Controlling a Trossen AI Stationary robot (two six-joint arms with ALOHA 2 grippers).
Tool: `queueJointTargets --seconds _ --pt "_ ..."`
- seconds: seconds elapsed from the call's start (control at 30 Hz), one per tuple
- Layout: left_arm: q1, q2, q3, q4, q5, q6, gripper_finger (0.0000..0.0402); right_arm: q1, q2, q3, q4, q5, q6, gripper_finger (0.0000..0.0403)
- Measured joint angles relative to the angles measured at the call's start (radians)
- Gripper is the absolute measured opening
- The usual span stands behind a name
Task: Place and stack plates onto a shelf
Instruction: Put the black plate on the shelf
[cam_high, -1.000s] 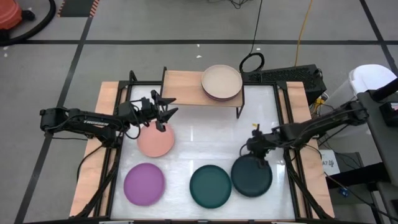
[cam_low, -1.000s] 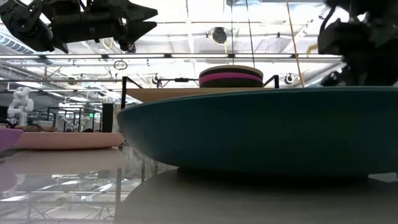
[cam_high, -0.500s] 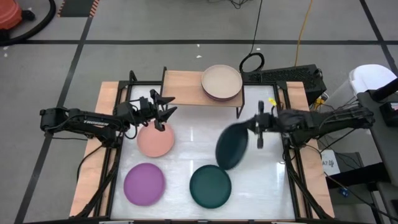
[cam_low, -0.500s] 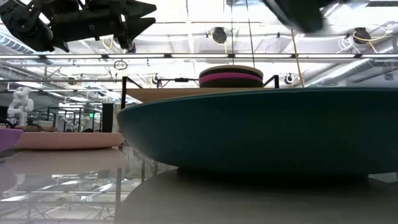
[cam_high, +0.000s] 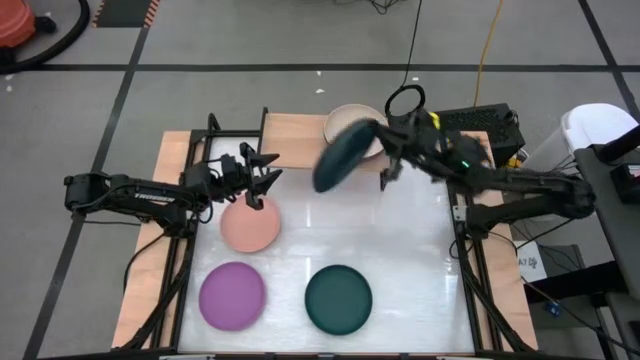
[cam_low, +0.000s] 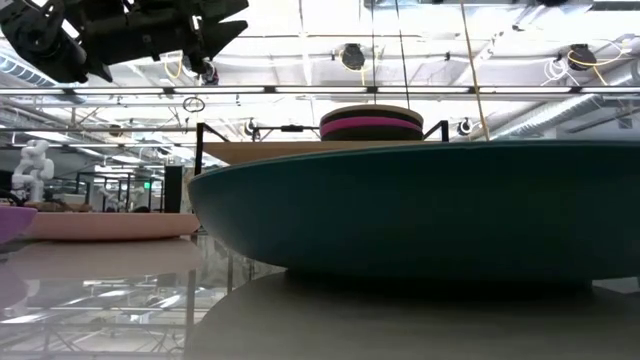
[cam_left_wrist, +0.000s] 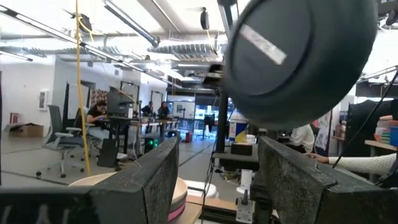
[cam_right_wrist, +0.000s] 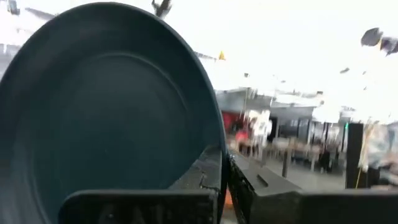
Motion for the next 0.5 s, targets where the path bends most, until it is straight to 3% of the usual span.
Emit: queueJointTargets --seconds 0.27,0.5 --pt "0.000 -0.072 0.000 -0.017 0.001 0.009 0.0223 -0.167 0.261 0.306 -0.332 -0.119 0.070 0.0000" --pt "0.012 -0.220 0.001 -0.143 0.000 0.036 0.0223 -0.248 0.390 0.375 -0.292 -0.174 0.128 0.0000"
